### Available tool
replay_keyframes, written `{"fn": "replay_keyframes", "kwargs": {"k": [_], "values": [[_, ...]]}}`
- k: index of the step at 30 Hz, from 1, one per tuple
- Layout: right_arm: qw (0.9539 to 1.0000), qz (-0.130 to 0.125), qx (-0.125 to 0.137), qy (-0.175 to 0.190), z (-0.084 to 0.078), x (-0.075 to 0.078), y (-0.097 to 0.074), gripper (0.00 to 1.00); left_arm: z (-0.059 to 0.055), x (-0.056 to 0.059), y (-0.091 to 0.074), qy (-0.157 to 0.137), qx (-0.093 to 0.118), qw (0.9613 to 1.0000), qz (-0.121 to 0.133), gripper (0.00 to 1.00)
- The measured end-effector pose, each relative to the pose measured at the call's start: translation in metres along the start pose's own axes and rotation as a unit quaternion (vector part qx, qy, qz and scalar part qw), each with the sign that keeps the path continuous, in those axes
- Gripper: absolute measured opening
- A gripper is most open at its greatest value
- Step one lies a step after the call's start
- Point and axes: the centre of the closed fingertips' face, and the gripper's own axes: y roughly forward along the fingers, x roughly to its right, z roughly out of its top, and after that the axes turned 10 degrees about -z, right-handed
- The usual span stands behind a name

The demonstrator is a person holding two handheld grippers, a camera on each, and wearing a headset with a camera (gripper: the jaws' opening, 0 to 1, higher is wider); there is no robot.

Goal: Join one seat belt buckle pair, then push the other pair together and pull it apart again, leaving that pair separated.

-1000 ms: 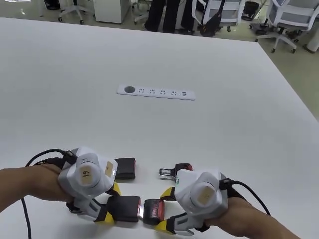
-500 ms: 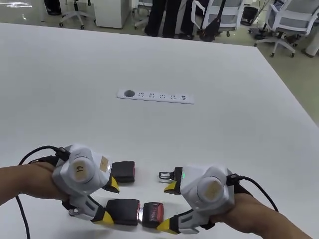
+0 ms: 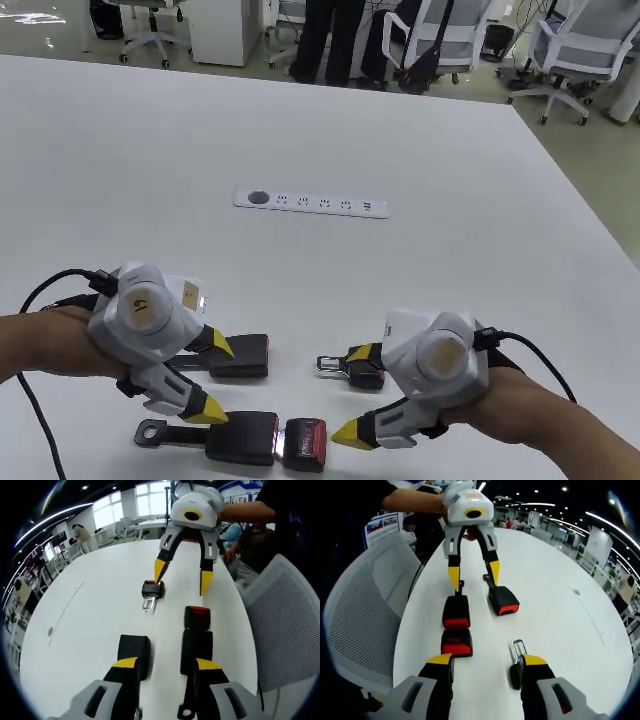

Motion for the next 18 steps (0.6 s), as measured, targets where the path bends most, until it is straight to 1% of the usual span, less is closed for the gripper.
{"fn": "replay_keyframes", "kwargs": {"k": [3, 6, 9, 12, 16, 18], "values": [[1.0000, -0.003, 0.000, -0.006, -0.002, 0.005, -0.003, 0.51, -0.001, -0.006, -0.003, -0.008, 0.005, 0.9999, 0.007, 0.44], [1.0000, -0.004, -0.002, -0.008, -0.007, 0.013, -0.003, 0.51, -0.002, -0.012, -0.006, -0.014, 0.008, 0.9998, 0.014, 0.44], [0.9999, -0.004, -0.005, -0.013, -0.011, 0.017, -0.005, 0.51, -0.005, -0.020, -0.007, -0.020, 0.009, 0.9995, 0.021, 0.44], [0.9998, -0.003, -0.007, -0.017, -0.018, 0.025, -0.005, 0.50, -0.014, -0.034, -0.009, -0.027, 0.010, 0.9992, 0.027, 0.45], [0.9997, -0.005, -0.001, -0.024, -0.022, 0.034, -0.003, 0.47, -0.010, -0.035, -0.002, -0.031, 0.009, 0.9989, 0.034, 0.45], [0.9997, -0.004, -0.001, -0.026, -0.025, 0.038, -0.002, 0.46, -0.013, -0.041, -0.001, -0.025, 0.005, 0.9989, 0.040, 0.45]]}}
